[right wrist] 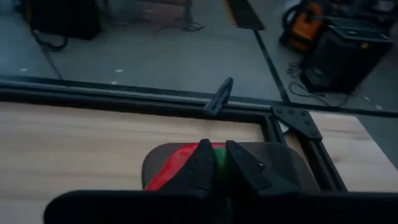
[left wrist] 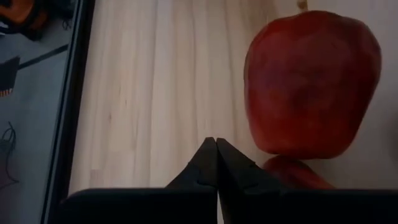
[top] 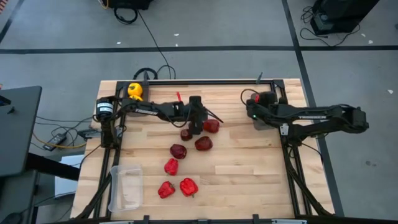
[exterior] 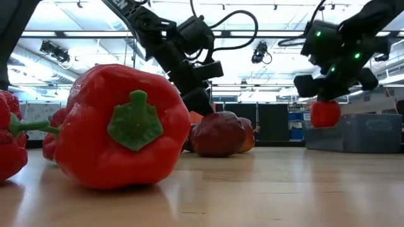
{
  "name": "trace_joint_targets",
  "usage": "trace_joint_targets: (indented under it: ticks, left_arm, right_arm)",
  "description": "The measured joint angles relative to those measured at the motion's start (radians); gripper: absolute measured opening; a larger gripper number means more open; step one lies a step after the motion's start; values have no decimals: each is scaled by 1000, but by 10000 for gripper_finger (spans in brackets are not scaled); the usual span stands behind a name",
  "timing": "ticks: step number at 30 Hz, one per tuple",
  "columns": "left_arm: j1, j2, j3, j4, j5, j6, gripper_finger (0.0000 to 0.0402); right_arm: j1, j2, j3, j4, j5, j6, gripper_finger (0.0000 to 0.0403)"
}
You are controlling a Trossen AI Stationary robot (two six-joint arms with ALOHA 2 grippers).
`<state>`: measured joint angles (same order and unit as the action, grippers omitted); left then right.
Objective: Sort produce into baskets
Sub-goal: Put the red bell pepper into the right black transparent bin
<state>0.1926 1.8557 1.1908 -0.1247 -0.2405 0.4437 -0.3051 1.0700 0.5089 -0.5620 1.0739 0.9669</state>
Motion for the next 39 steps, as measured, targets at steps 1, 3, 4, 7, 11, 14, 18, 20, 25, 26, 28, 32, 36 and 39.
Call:
trace_joint_targets:
  ticks: [1,3,4,7,11,14,18,20,25,26,28,32,36,39]
  left_arm:
    - [7,0,0,3,5,5,0]
    - [21,0,0,9,26,27,0]
    - [28,0,0,13,33,39,0]
    - [47,0,0,32,72,49,0]
    - [69,0,0,24,96,53,0]
    - [84,0,0,15,96,54,0]
    - [100,0,0,19,96,89,0]
    - [106,0,-1,28,96,102,0]
    - [118,0,-1,48,128,103,0]
    - [119,0,-1,52,134,102,0]
    - [121,0,-1,54,149,102,0]
    - [122,0,-1,53,153,103,0]
    - [122,0,-1,47,153,102,1]
    - [122,0,-1,50,153,100,1]
  right_arm:
    - [-11,17,-3,17,3,4,31]
    - [-27,54,-5,58,5,4,31]
    - [-33,72,-5,84,7,8,31]
    - [-54,126,-5,152,6,12,31]
    - [-86,208,-5,164,-11,65,31]
    - [-98,254,-5,166,-20,110,31]
    - [-98,289,-5,211,-21,133,31]
    - [-98,303,-4,245,-20,132,31]
    - [-104,344,-4,328,2,129,44]
    - [-107,351,-4,347,4,126,45]
    - [-111,364,-4,388,7,108,44]
    - [-116,368,-4,420,14,80,45]
    - [-117,351,-4,417,4,64,66]
    - [-117,341,-4,419,0,26,89]
